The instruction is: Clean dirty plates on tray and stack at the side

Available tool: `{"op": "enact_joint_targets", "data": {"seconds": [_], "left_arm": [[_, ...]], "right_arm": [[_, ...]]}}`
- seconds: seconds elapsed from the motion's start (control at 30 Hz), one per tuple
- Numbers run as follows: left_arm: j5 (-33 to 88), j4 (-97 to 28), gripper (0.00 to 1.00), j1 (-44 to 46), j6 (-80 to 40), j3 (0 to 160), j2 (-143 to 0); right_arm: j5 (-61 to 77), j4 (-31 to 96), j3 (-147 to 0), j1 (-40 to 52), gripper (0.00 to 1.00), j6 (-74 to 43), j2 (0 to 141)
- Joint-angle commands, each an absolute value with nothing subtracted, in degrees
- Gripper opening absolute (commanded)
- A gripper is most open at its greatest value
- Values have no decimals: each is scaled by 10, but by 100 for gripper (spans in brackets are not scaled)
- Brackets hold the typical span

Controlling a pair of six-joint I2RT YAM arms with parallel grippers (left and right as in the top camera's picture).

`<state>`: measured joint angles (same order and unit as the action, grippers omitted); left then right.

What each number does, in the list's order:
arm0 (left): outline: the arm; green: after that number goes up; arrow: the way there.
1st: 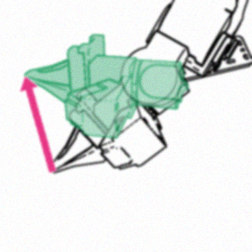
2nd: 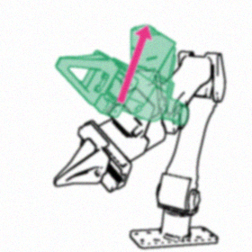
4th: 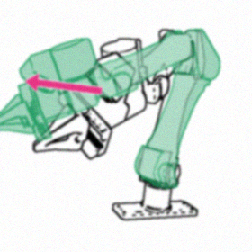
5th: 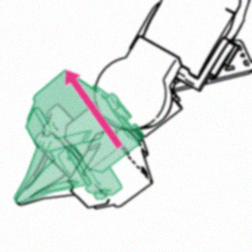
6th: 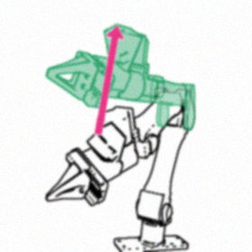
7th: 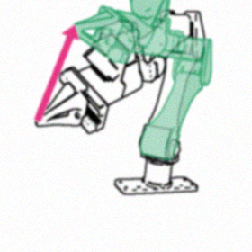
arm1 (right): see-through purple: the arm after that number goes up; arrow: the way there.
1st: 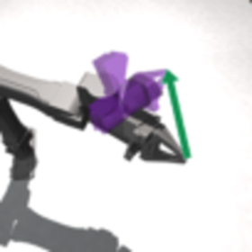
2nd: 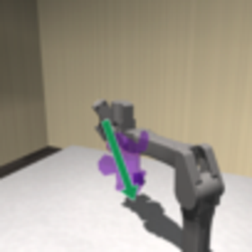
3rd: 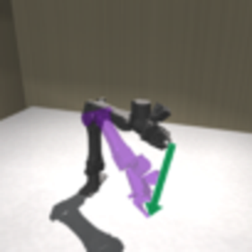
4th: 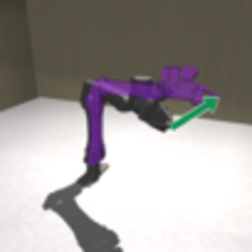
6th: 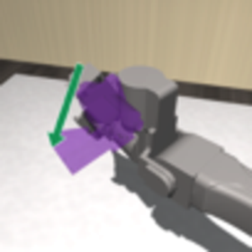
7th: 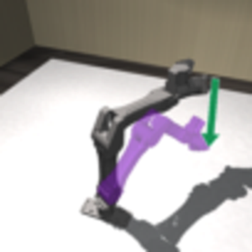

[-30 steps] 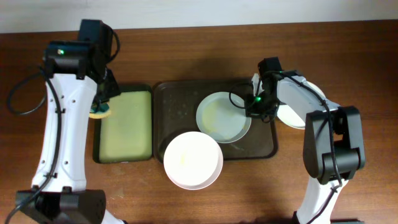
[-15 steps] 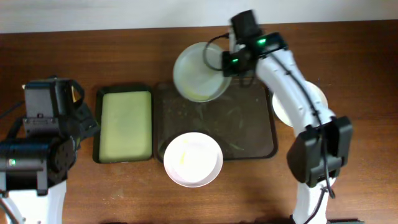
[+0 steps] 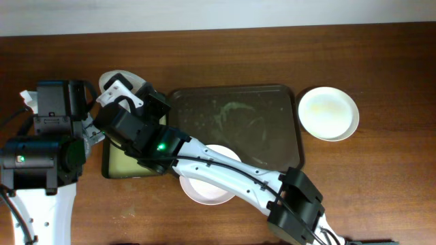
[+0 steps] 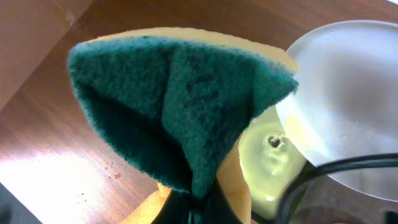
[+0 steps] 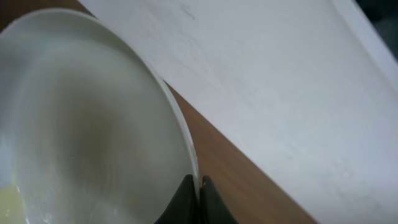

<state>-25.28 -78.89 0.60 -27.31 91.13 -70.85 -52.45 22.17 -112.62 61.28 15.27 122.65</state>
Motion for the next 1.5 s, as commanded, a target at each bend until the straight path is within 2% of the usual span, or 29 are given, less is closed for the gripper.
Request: {"op": "enact_joint_targets", "data": {"seconds": [0.0, 0.17, 0.3, 0.33, 0.4, 0.43, 0.47, 0.5, 0.7, 0.73, 0.83, 0.93, 1.07, 1.1, 1.13, 1.17, 1.23, 1.27, 1.3, 1.37, 1.4, 1.43, 1.47], "left_arm": [[-270, -787, 0, 3, -283, 914, -708], [-269, -787, 0, 3, -283, 914, -708], [-268, -791, 0, 3, -283, 914, -708], [-268, -791, 0, 3, -283, 914, -708], [-259, -791, 0, 3, -283, 914, -708], [-258, -791, 0, 3, -283, 914, -708], [-257, -791, 0, 3, -283, 914, -708], [-240, -791, 0, 3, -283, 914, -708], [-234, -788, 0, 3, -283, 914, -708], [-233, -786, 0, 3, -283, 914, -708], [-233, -787, 0, 3, -283, 914, -708], [-233, -786, 0, 3, -283, 911, -708], [-233, -787, 0, 3, -283, 911, -708], [-233, -787, 0, 3, -283, 911, -708], [-233, -787, 0, 3, -283, 911, -708], [-233, -787, 0, 3, -282, 911, -708], [-233, -789, 0, 3, -283, 911, -708], [-230, -789, 0, 3, -283, 911, -708], [-225, -789, 0, 3, -283, 910, -708], [-222, -788, 0, 3, -283, 903, -708], [-222, -788, 0, 3, -283, 897, -708], [-222, -784, 0, 3, -283, 889, -708], [-222, -782, 0, 3, -283, 882, -708]], "right_arm": [[-565, 216, -1135, 610, 4, 189, 1233], [-577, 216, -1135, 603, 4, 155, 1233], [-517, 291, -1135, 572, 4, 34, 1233], [-385, 349, -1135, 549, 4, -40, 1233], [-102, 397, -1135, 477, 4, -115, 1231], [115, 406, -1135, 412, 4, -115, 1223], [229, 439, -1135, 352, 4, -115, 1214], [253, 509, -1135, 276, 4, -113, 1208], [250, 758, -1135, -57, 4, -11, 1198], [248, 784, -1135, -124, 4, -10, 1198], [171, 813, -1121, -238, 4, -11, 1199], [128, 780, -1053, -293, 4, -41, 1200], [132, 719, -988, -281, 6, -49, 1200], [130, 717, -988, -277, 33, -49, 1200], [133, 728, -991, -277, 45, -49, 1200], [139, 759, -1009, -278, 54, -49, 1199], [178, 854, -1086, -273, 57, -42, 1196], [188, 921, -1137, -261, 64, -27, 1190], [221, 939, -1154, -253, 98, -18, 1188], [303, 955, -1155, -228, 95, 0, 1188], [302, 974, -1153, -207, 73, 4, 1188], [298, 974, -1145, -179, 34, 9, 1186], [298, 974, -1135, -135, 17, 8, 1186]]}}
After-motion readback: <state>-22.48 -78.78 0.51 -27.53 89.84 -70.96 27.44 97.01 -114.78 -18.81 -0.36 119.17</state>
